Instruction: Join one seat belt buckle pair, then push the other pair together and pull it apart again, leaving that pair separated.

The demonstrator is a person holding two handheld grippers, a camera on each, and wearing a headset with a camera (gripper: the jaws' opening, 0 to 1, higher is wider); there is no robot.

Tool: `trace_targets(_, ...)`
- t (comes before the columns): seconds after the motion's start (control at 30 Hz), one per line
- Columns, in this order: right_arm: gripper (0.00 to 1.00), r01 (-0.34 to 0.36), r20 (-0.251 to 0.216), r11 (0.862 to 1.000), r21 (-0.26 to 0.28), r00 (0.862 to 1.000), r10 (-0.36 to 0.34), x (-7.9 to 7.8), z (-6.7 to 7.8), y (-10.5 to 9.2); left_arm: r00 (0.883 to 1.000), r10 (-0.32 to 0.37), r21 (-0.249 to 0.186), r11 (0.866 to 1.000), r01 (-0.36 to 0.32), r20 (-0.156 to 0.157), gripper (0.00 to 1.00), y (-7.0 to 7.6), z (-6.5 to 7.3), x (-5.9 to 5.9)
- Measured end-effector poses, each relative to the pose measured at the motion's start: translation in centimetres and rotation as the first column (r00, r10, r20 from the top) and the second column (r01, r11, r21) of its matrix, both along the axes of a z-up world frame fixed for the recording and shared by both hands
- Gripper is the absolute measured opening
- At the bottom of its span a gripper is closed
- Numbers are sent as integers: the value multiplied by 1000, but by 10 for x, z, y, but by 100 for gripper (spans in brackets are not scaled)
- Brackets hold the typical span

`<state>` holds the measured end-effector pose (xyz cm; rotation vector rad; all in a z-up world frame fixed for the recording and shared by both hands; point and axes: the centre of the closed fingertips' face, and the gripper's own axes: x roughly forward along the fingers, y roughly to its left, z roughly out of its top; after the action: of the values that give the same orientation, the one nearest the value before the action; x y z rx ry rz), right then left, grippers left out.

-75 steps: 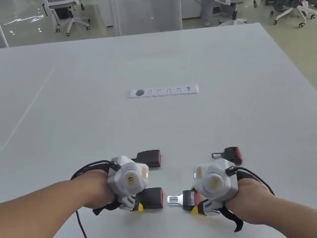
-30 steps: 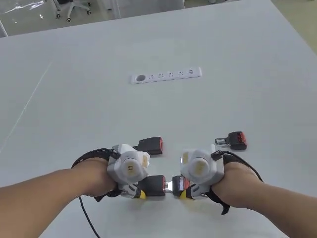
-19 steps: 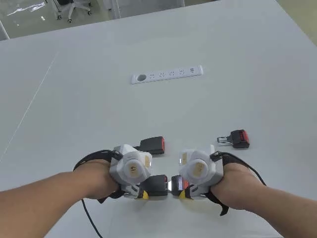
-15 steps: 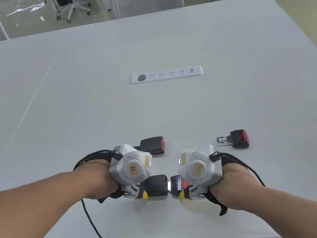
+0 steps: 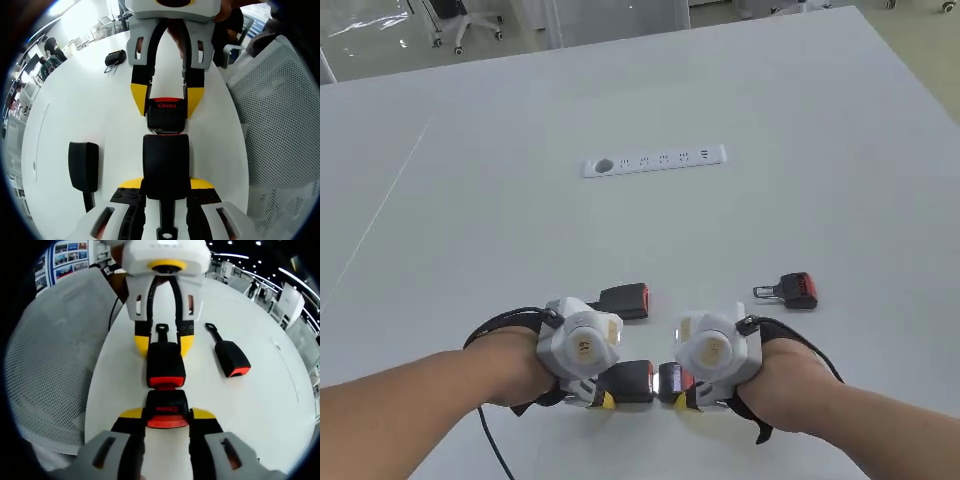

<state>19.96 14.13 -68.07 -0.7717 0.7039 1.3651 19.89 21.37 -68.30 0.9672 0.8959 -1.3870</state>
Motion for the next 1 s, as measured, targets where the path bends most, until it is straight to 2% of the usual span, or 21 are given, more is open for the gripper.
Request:
trace_targets(0.1,31,20,-19,1000,22,1000,-19,1,0,1,1000,16,-26,1000,-16,0,31,1,1,1)
trace_targets(0.33,32,22,-26,999,35,999,-21,0,0,3,1000,10,-14,1000,-11,-17,31,-1,1,2)
trace_targets(0.83,34,42,-40,997,71,998,-39,-2,1,6,1000,18,-5,1000,-18,-11,33,-2,1,2)
trace_targets(1.0,34,32,-12,997,71,999,-31,-3,-2,5,999,36,-4,999,-36,-9,33,-1,1,2)
